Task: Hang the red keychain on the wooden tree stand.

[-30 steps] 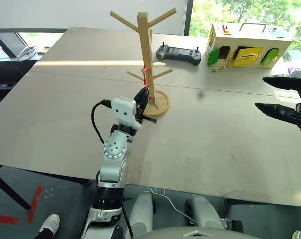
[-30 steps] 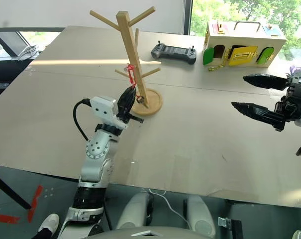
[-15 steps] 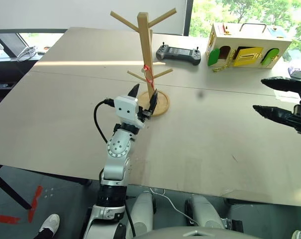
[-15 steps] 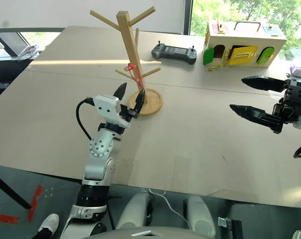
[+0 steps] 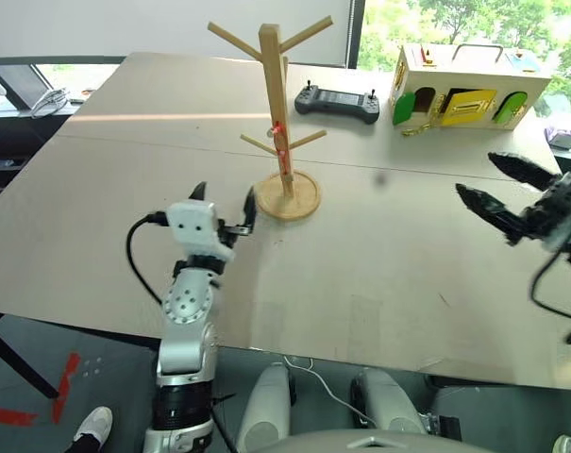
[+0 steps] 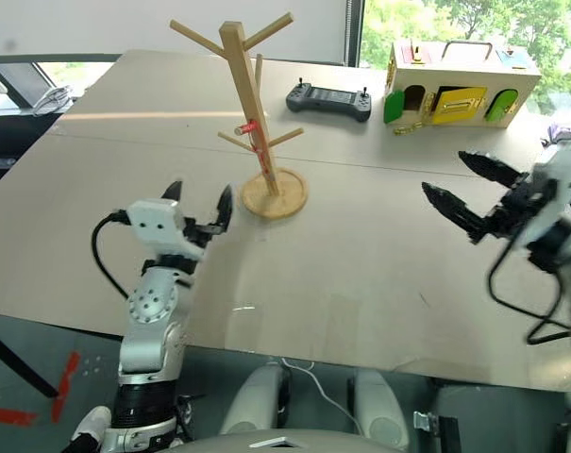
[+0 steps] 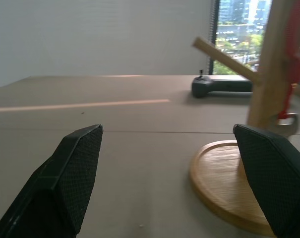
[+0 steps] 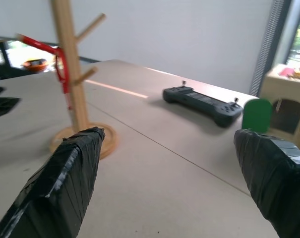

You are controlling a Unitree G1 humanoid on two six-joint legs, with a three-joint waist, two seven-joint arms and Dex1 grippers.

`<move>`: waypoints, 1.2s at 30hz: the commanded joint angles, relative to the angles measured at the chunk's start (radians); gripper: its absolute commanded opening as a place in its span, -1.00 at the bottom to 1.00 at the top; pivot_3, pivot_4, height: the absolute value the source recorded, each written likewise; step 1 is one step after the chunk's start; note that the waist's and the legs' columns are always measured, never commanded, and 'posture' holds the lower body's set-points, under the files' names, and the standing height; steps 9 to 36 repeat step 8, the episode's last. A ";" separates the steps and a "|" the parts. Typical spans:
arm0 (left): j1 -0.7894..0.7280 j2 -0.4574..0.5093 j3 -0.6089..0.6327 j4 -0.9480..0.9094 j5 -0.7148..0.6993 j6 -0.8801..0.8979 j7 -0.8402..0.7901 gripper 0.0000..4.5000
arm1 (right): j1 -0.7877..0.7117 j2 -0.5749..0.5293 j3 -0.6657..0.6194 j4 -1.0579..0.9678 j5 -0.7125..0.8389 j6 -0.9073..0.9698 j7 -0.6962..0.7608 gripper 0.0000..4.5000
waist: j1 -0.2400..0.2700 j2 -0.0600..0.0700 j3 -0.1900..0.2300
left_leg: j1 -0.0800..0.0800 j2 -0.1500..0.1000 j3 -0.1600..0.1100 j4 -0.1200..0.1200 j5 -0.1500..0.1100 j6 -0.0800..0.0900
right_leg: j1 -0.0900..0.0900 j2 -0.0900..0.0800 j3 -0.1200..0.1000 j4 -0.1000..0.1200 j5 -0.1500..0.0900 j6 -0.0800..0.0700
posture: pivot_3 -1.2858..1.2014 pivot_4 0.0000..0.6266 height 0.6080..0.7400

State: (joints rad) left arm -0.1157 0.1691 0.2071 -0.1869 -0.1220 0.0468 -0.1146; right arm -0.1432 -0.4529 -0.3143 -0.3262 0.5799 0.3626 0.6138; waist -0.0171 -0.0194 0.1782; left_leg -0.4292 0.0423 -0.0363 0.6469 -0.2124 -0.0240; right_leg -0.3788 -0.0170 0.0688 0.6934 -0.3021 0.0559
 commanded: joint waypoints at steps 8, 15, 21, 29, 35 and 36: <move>-0.021 0.031 0.029 0.212 0.010 -0.114 0.000 0.95 | 0.020 0.278 0.106 0.270 -0.396 -0.447 -0.360 1.00 | 0.004 0.001 0.001 | 0.000 -0.001 0.001 0.000 0.000 0.000 | -0.001 -0.001 0.000 0.000 0.000 0.000 | 0.03 -0.52 1.00; -0.021 0.031 0.029 0.212 0.010 -0.114 0.000 0.95 | 0.020 0.278 0.106 0.270 -0.396 -0.447 -0.360 1.00 | 0.004 0.001 0.001 | 0.000 -0.001 0.001 0.000 0.000 0.000 | -0.001 -0.001 0.000 0.000 0.000 0.000 | 0.03 -0.52 1.00; -0.021 0.031 0.029 0.212 0.010 -0.114 0.000 0.95 | 0.020 0.278 0.106 0.270 -0.396 -0.447 -0.360 1.00 | 0.004 0.001 0.001 | 0.000 -0.001 0.001 0.000 0.000 0.000 | -0.001 -0.001 0.000 0.000 0.000 0.000 | 0.03 -0.52 1.00; -0.021 0.031 0.029 0.212 0.010 -0.114 0.000 0.95 | 0.020 0.278 0.106 0.270 -0.396 -0.447 -0.360 1.00 | 0.004 0.001 0.001 | 0.000 -0.001 0.001 0.000 0.000 0.000 | -0.001 -0.001 0.000 0.000 0.000 0.000 | 0.03 -0.52 1.00; -0.021 0.031 0.029 0.212 0.010 -0.114 0.000 0.95 | 0.020 0.278 0.106 0.270 -0.396 -0.447 -0.360 1.00 | 0.004 0.001 0.001 | 0.000 -0.001 0.001 0.000 0.000 0.000 | -0.001 -0.001 0.000 0.000 0.000 0.000 | 0.03 -0.52 1.00; -0.021 0.031 0.029 0.212 0.010 -0.114 0.000 0.95 | 0.020 0.278 0.106 0.270 -0.396 -0.447 -0.360 1.00 | 0.004 0.001 0.001 | 0.000 -0.001 0.001 0.000 0.000 0.000 | -0.001 -0.001 0.000 0.000 0.000 0.000 | 0.03 -0.52 1.00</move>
